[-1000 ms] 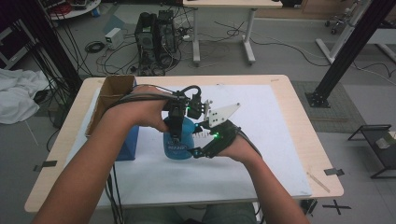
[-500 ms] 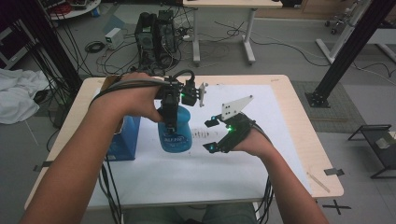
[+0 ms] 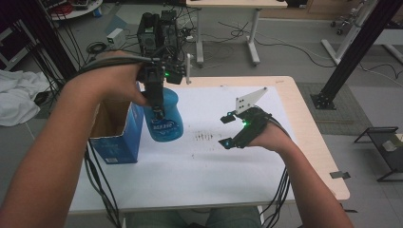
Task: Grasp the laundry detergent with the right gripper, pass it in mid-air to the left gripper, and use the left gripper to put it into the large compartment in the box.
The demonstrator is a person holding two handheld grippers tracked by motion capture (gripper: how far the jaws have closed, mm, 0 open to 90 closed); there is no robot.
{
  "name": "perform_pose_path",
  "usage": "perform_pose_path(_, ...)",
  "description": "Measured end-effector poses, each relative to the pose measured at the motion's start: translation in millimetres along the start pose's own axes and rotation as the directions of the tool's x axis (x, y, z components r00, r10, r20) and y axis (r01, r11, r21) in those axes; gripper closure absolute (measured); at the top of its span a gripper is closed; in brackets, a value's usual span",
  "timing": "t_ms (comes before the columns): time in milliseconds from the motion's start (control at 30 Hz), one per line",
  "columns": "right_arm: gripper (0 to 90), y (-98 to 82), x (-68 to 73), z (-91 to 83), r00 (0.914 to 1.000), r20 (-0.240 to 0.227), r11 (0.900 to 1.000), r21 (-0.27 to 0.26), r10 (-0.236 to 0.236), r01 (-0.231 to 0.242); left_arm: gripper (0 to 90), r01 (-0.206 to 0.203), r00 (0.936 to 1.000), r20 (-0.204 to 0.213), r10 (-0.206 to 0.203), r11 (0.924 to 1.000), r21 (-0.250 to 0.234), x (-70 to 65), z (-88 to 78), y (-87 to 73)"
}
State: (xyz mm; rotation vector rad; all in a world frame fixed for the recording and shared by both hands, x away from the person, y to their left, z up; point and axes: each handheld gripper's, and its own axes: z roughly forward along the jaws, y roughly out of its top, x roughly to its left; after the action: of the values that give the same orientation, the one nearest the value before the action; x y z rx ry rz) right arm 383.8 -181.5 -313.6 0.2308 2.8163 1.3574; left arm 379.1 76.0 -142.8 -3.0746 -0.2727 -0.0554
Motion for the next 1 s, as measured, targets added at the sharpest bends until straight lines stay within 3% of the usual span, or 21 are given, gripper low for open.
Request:
perform_pose_path(133,12.9,-0.7,-2.5,-9.3,0.9997,0.022,1.000,-0.024,-0.007,0.008,38.2,0.058,0.9983,0.008,-0.058,0.9983,0.002,6.9,-12.6,-17.1)
perform_pose_path(233,12.9,-2.5,-5.0,-12.8,0.9992,0.041,0.999,-0.036,0.004,-0.002,38.2,0.117,0.9931,0.001,-0.117,0.9931,-0.005,13.5,-20.3,-30.5)
perform_pose_path(267,12.9,-2.9,-2.9,-13.3,0.9990,0.023,0.999,-0.010,0.040,-0.040,38.2,0.138,0.9905,0.003,-0.138,0.9904,-0.007,15.0,-21.9,-34.1)
perform_pose_path(333,12.9,-3.2,-5.2,-12.7,0.9993,0.036,1.000,-0.012,0.008,-0.008,38.2,0.174,0.9848,0.001,-0.174,0.9847,-0.013,20.2,-25.9,-43.7)
perform_pose_path(400,12.9,-3.5,-3.1,-12.0,0.9991,0.026,0.999,0.004,0.033,-0.033,38.2,0.213,0.9771,0.004,-0.213,0.9768,-0.021,25.6,-28.9,-54.7)
perform_pose_path(433,13.0,-3.6,-5.6,-11.1,0.9992,0.039,1.000,-0.010,0.002,-0.002,38.2,0.231,0.9728,0.007,-0.231,0.9725,-0.025,27.9,-30.0,-59.7)
perform_pose_path(533,12.9,-3.9,-4.8,-10.8,0.9989,0.034,0.999,-0.004,0.032,-0.032,38.2,0.282,0.9595,0.014,-0.281,0.9586,-0.042,34.7,-31.7,-74.4)
perform_pose_path(567,12.9,-4.0,-4.9,-10.6,0.9989,0.033,0.999,-0.002,0.034,-0.033,38.2,0.287,0.9580,0.015,-0.286,0.9574,-0.033,37.7,-32.5,-78.9)
perform_pose_path(600,12.9,-3.8,-4.8,-10.2,0.9987,0.033,0.999,0.003,0.040,-0.040,38.2,0.307,0.9518,0.021,-0.306,0.9513,-0.032,39.5,-32.3,-83.0)
perform_pose_path(633,12.9,-3.5,-5.7,-9.1,0.9991,0.031,1.000,0.000,0.030,-0.030,38.2,0.337,0.9415,0.022,-0.336,0.9409,-0.035,40.9,-31.5,-86.8)
perform_pose_path(667,12.9,-3.4,-5.5,-8.3,0.9990,0.031,0.999,0.005,0.033,-0.033,38.2,0.347,0.9376,0.025,-0.347,0.9375,-0.023,43.1,-31.6,-89.7)
perform_pose_path(700,12.9,-3.2,-5.3,-7.7,0.9987,0.032,0.999,0.008,0.038,-0.039,38.2,0.377,0.9262,0.020,-0.377,0.9262,-0.014,45.5,-31.3,-94.2)
perform_pose_path(767,12.9,-2.9,-6.4,-6.0,0.9990,0.031,0.999,0.011,0.033,-0.033,38.2,0.413,0.9106,0.017,-0.413,0.9105,-0.014,49.0,-31.2,-101.0)
perform_pose_path(800,12.9,-2.8,-6.6,-5.2,0.9989,0.026,0.999,0.013,0.039,-0.039,38.2,0.418,0.9084,0.014,-0.418,0.9084,-0.009,50.5,-31.5,-103.5)
perform_pose_path(833,12.9,-2.7,-6.4,-4.7,0.9986,0.033,0.999,0.017,0.041,-0.042,38.2,0.436,0.8998,0.010,-0.436,0.8997,-0.015,51.5,-30.8,-106.6)
perform_pose_path(867,12.9,-2.6,-6.8,-3.8,0.9988,0.029,0.999,0.018,0.040,-0.041,38.2,0.439,0.8984,0.010,-0.439,0.8984,-0.006,53.8,-31.1,-110.3)
perform_pose_path(900,12.9,-2.4,-6.6,-3.6,0.9986,0.028,0.999,0.025,0.044,-0.045,38.2,0.461,0.8874,0.012,-0.461,0.8872,-0.018,54.8,-29.9,-113.6)
perform_pose_path(933,12.9,-2.4,-7.0,-2.3,0.9988,0.029,0.999,0.019,0.039,-0.040,38.2,0.475,0.8802,0.016,-0.474,0.8800,-0.018,56.5,-29.2,-117.2)
perform_pose_path(967,12.9,-2.1,-7.2,-2.1,0.9988,0.032,0.999,0.025,0.037,-0.038,38.2,0.471,0.8822,0.019,-0.470,0.8823,-0.005,59.2,-29.1,-120.8)
perform_pose_path(1000,12.9,-2.0,-7.0,-1.8,0.9987,0.028,0.999,0.032,0.043,-0.044,38.2,0.475,0.8797,0.017,-0.475,0.8798,-0.003,61.3,-28.0,-124.3)
